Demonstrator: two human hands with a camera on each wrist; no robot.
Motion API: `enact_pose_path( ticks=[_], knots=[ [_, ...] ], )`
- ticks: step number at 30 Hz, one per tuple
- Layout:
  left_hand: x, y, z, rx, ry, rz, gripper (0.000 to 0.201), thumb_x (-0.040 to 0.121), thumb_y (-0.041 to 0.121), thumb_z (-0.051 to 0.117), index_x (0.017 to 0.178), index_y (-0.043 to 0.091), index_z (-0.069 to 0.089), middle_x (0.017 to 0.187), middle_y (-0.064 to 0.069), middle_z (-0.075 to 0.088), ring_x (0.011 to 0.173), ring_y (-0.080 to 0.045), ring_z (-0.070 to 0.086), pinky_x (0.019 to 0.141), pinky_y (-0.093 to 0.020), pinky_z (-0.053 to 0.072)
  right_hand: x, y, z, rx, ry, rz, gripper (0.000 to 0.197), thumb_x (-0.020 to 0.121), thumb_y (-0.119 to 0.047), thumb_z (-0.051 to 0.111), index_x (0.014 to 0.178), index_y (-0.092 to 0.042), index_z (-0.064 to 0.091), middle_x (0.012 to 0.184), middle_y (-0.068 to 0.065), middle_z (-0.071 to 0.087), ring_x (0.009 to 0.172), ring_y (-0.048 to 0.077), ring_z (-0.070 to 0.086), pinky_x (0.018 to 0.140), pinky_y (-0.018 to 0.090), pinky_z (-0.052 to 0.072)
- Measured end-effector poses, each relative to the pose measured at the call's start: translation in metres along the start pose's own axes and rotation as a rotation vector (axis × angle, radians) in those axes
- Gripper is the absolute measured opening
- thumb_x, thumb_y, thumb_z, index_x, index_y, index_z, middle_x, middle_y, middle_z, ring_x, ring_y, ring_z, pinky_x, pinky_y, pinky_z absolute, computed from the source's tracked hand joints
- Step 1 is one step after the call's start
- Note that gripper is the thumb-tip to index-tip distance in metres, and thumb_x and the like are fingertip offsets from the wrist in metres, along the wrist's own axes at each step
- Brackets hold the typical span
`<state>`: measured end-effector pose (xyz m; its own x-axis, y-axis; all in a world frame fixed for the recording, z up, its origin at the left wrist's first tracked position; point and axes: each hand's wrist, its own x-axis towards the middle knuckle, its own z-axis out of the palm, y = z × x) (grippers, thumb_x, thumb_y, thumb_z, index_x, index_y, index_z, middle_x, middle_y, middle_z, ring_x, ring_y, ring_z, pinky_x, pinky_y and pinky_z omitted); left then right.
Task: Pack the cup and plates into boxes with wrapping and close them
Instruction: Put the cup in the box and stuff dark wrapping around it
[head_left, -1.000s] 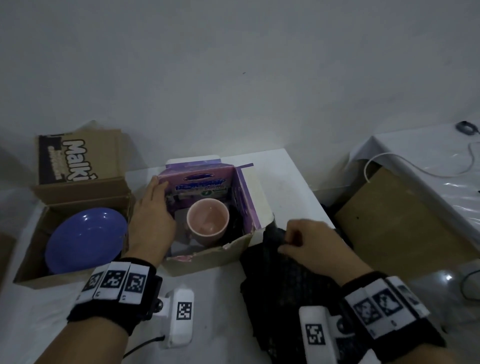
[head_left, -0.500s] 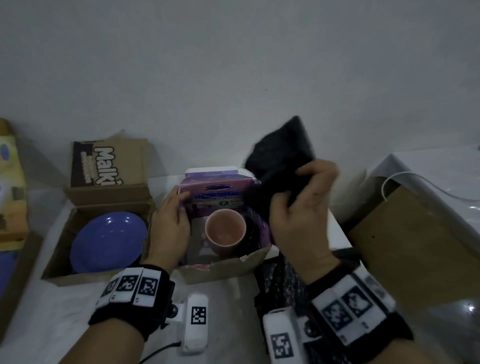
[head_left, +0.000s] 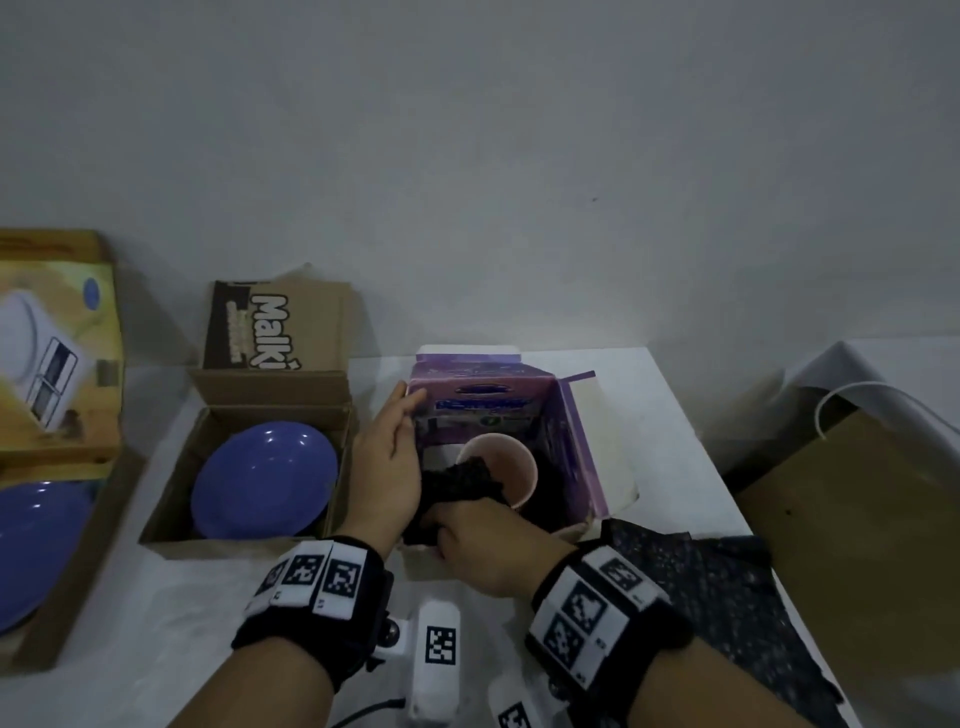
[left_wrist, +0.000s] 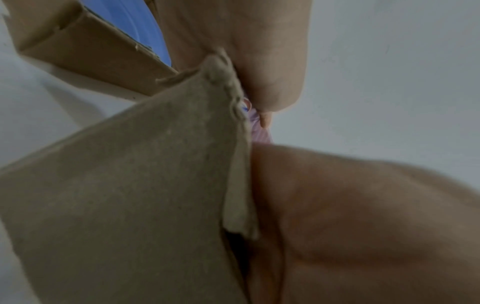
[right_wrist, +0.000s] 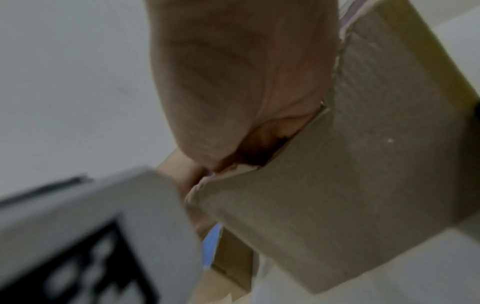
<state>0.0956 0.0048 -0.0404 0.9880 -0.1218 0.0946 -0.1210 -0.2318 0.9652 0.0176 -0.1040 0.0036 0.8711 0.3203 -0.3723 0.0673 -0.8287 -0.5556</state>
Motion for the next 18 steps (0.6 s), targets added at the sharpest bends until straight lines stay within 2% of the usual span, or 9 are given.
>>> enact_pose_path(
  ticks=[2, 3, 5, 6, 7, 10, 13, 15, 18],
  knots=[
    [0.001, -0.002, 0.000, 0.002, -0.003, 0.019, 0.036, 0.102, 0.013, 0.035, 0.125, 0.026, 0.059, 0.145, 0.015, 0.040, 0.127, 0.004, 0.037, 0.100, -0.013, 0.031, 0.000, 0.001, -0.009, 0.036, 0.038, -0.048, 0.031, 0.088, -0.007, 0.050, 0.114, -0.008, 0.067, 0.117, 0.012, 0.066, 0.105, 0.026, 0.059, 0.093, 0.037, 0.047],
    [0.001, -0.002, -0.001, 0.007, -0.003, 0.022, 0.036, 0.102, 0.014, 0.035, 0.125, 0.025, 0.060, 0.145, 0.015, 0.041, 0.127, 0.003, 0.038, 0.102, -0.016, 0.032, -0.001, 0.002, -0.012, -0.001, 0.135, -0.057, 0.030, 0.084, -0.008, 0.056, 0.112, -0.011, 0.067, 0.116, 0.010, 0.065, 0.106, 0.024, 0.057, 0.093, 0.037, 0.048],
    [0.002, -0.002, -0.001, 0.005, 0.000, 0.018, 0.036, 0.101, 0.013, 0.036, 0.125, 0.024, 0.060, 0.145, 0.014, 0.041, 0.126, 0.002, 0.041, 0.102, -0.018, 0.034, -0.005, 0.005, -0.013, -0.230, 0.363, 0.039, 0.040, 0.079, -0.017, 0.063, 0.119, -0.015, 0.057, 0.122, 0.009, 0.050, 0.112, 0.025, 0.046, 0.094, 0.038, 0.045],
    [0.002, -0.002, 0.000, 0.002, 0.002, 0.015, 0.036, 0.101, 0.013, 0.036, 0.125, 0.024, 0.060, 0.144, 0.015, 0.041, 0.125, 0.004, 0.040, 0.102, -0.017, 0.033, -0.006, 0.004, -0.013, -0.326, 0.412, 0.113, 0.047, 0.079, -0.022, 0.065, 0.123, -0.016, 0.050, 0.125, 0.009, 0.043, 0.114, 0.026, 0.042, 0.094, 0.038, 0.043],
    [0.002, -0.001, 0.000, 0.002, 0.004, 0.014, 0.036, 0.101, 0.013, 0.036, 0.125, 0.024, 0.060, 0.143, 0.017, 0.041, 0.124, 0.006, 0.039, 0.101, -0.016, 0.033, -0.007, 0.004, -0.013, -0.325, 0.411, 0.144, 0.049, 0.080, -0.025, 0.064, 0.125, -0.015, 0.048, 0.125, 0.009, 0.042, 0.115, 0.028, 0.041, 0.094, 0.038, 0.043],
    [0.002, -0.002, 0.001, 0.008, 0.007, 0.011, 0.037, 0.101, 0.013, 0.035, 0.126, 0.026, 0.059, 0.143, 0.019, 0.040, 0.122, 0.010, 0.037, 0.099, -0.012, 0.031, -0.006, 0.000, -0.009, -0.150, 0.286, -0.013, 0.031, 0.085, -0.021, 0.059, 0.114, -0.010, 0.062, 0.114, 0.012, 0.058, 0.103, 0.029, 0.056, 0.086, 0.039, 0.050],
    [0.002, -0.004, 0.001, 0.006, 0.002, 0.019, 0.037, 0.102, 0.013, 0.035, 0.126, 0.027, 0.059, 0.145, 0.016, 0.039, 0.123, 0.009, 0.036, 0.096, -0.008, 0.031, 0.001, -0.001, -0.006, -0.033, 0.134, -0.125, 0.022, 0.090, -0.017, 0.056, 0.109, -0.010, 0.066, 0.108, 0.013, 0.065, 0.095, 0.028, 0.061, 0.084, 0.037, 0.051],
    [0.002, -0.004, 0.001, 0.017, 0.003, 0.026, 0.037, 0.101, 0.013, 0.035, 0.126, 0.027, 0.059, 0.145, 0.016, 0.040, 0.123, 0.009, 0.037, 0.095, -0.007, 0.032, 0.007, -0.002, -0.004, -0.017, 0.000, -0.083, 0.027, 0.094, -0.015, 0.051, 0.117, -0.007, 0.061, 0.116, 0.015, 0.063, 0.102, 0.031, 0.058, 0.090, 0.037, 0.047],
    [0.002, -0.004, 0.000, 0.024, 0.008, 0.032, 0.037, 0.101, 0.012, 0.035, 0.125, 0.026, 0.059, 0.145, 0.015, 0.041, 0.123, 0.007, 0.039, 0.098, -0.010, 0.033, 0.016, 0.000, -0.007, -0.058, -0.153, 0.130, 0.037, 0.098, -0.015, 0.041, 0.133, -0.006, 0.047, 0.128, 0.017, 0.054, 0.117, 0.033, 0.051, 0.094, 0.036, 0.040]
  ],
)
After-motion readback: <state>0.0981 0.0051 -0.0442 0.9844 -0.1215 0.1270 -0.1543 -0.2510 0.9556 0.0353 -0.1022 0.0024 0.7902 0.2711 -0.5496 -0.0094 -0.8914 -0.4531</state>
